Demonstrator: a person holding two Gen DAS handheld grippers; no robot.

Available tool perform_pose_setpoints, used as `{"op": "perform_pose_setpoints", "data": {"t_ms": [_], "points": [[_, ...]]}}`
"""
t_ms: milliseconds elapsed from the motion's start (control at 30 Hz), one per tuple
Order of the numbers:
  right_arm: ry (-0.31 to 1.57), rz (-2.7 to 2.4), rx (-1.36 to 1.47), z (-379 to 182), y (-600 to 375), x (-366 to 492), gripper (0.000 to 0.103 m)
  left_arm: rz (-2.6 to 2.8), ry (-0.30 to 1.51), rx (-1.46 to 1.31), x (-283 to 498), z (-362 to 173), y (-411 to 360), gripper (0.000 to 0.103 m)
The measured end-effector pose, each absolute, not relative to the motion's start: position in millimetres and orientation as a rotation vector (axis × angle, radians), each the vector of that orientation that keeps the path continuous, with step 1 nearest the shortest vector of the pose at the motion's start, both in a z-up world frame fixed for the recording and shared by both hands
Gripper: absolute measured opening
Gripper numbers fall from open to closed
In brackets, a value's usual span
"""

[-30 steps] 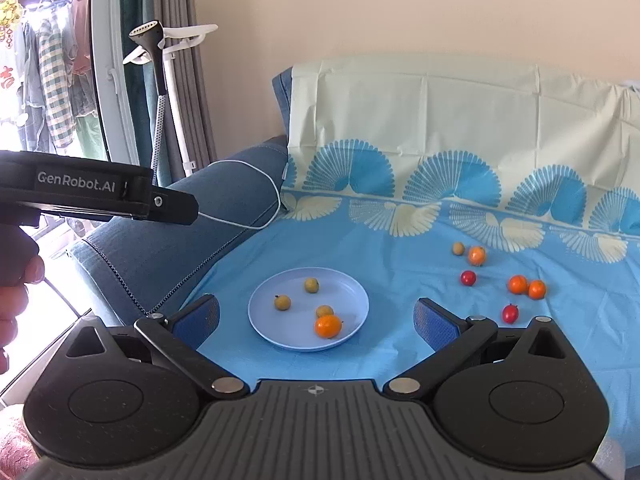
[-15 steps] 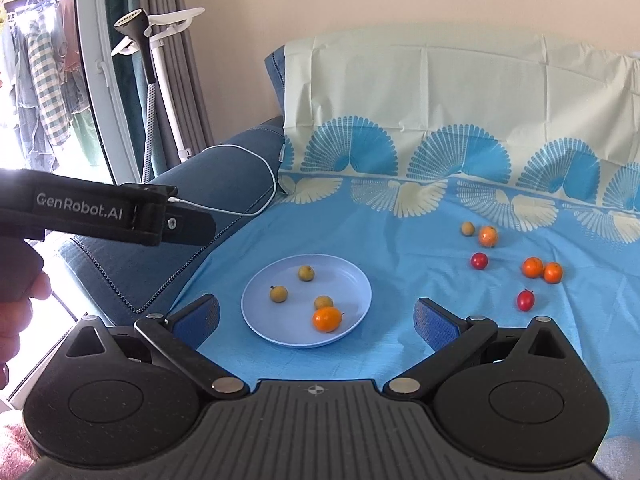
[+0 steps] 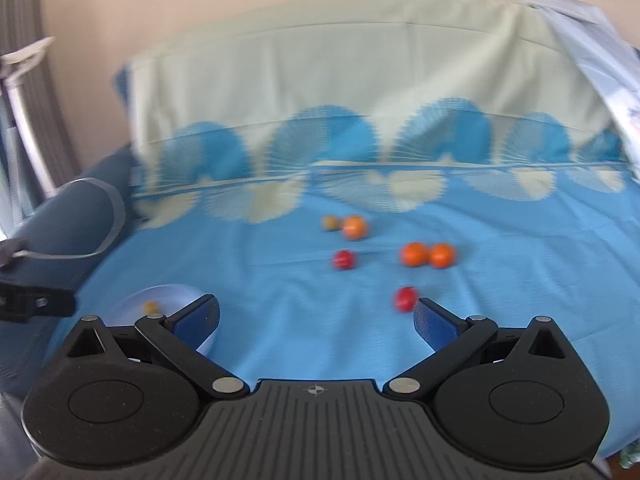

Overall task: Organize fruits
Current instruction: 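Move both tools to the loose fruit and close them on fruit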

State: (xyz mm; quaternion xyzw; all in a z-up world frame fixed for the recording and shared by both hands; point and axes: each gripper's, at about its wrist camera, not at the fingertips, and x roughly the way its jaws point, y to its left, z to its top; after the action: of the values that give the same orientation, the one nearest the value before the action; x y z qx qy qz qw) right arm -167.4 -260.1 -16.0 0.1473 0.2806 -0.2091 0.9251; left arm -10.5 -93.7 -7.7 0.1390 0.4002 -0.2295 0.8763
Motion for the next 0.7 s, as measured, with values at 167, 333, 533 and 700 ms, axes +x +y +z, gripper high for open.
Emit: {"op": "perform_pose_setpoints", "data": {"t_ms": [167, 333, 533, 700], "points": [[0.606, -0.625, 0.294, -56, -336, -147, 0.102, -0.543, 0.859, 0.291, 27, -44, -177, 0.103], [0.677, -0.735, 0.273, -108, -405, -113, 0.102, -0.584, 0.862, 0.318, 62, -88, -258, 0.103], [0.767, -0.682, 0.264, -164, -455, -64, 0.102, -0.607, 0.854, 0.373, 94, -143, -324, 0.103], [0.755, -0.635, 0.201, -191, -468, -33, 0.102, -0.606, 0.919, 0.434, 122, -195, -343, 0.103]]}}
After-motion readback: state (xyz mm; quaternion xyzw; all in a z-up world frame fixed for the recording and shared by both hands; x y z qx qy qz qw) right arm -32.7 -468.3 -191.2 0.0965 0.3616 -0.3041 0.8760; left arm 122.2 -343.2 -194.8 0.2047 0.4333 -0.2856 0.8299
